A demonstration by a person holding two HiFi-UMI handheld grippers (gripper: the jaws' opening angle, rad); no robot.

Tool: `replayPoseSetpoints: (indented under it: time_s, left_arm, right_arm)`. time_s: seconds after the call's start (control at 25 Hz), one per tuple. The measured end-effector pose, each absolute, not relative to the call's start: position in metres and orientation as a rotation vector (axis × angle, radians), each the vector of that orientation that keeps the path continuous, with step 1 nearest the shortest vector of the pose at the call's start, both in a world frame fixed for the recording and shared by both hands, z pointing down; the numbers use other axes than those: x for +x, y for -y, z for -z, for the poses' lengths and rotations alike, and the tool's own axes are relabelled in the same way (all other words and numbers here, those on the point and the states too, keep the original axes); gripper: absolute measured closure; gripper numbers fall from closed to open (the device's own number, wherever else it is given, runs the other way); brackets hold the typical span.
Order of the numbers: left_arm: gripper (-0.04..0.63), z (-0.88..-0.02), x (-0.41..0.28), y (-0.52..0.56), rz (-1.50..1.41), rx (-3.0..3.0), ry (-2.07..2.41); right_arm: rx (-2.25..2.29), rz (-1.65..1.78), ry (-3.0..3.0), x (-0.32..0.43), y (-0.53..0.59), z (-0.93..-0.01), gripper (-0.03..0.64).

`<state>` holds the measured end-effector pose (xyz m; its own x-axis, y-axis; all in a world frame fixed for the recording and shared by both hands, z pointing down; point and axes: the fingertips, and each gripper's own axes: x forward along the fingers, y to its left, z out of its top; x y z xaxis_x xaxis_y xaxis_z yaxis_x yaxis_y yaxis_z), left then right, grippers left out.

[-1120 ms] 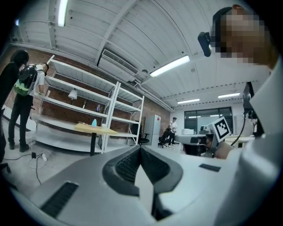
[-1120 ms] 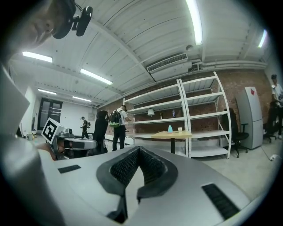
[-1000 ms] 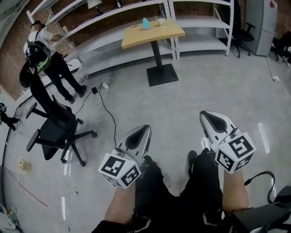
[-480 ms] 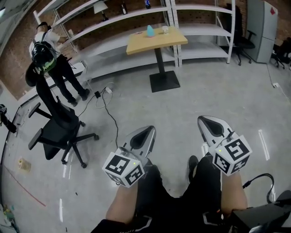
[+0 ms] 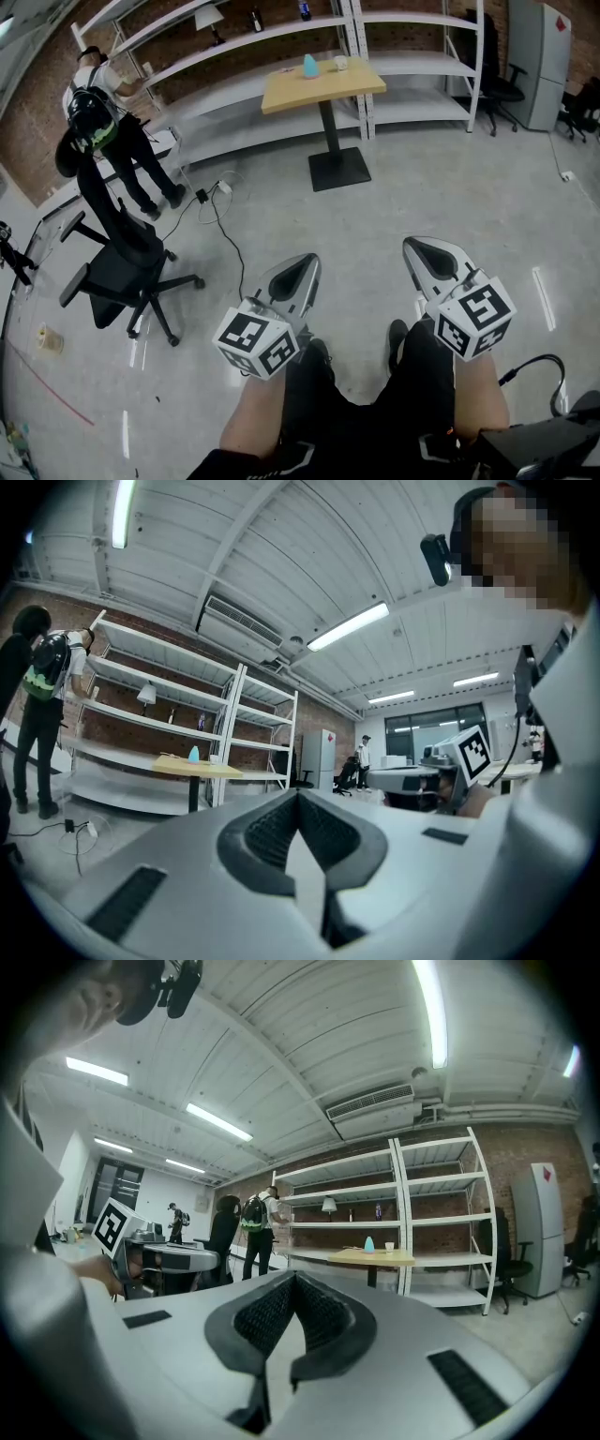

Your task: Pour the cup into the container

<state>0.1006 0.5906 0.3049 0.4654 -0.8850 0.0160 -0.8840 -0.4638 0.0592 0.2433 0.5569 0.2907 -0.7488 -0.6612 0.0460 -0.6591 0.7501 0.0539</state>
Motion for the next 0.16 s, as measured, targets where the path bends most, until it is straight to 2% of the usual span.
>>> replayPoseSetpoints:
  time_s: [0.16]
  left_arm:
    - [0.595, -0.3026, 0.0975, -0.5895, 0.026, 2.629, 1.609]
  right_arm:
    - [1.089, 0.066, 2.881, 0.243, -0.5544, -0.2858, 0.617]
